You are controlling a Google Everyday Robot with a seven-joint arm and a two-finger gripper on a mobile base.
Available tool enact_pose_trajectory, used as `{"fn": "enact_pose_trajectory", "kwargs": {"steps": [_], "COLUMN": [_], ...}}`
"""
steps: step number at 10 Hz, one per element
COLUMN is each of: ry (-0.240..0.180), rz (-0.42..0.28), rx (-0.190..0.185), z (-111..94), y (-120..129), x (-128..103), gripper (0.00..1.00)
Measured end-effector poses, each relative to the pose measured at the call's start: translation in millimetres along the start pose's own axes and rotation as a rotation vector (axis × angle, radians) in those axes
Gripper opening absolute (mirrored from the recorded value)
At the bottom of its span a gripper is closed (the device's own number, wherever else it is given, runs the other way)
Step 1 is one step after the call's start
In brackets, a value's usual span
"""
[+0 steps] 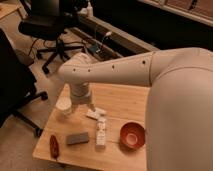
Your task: Place the white sponge in the ceramic bowl
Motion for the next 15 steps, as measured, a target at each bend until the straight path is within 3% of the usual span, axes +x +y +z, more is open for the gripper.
{"fn": "enact_pose_trajectory", "kwargs": {"steps": [12,15], "ry": [-0.005,-0.037], "rz": [-0.004,-0.114], "rx": [0.001,0.106], "z": [0,-2], "y": [-1,-42], "x": [-1,-23], "gripper": [0.65,0.65]}}
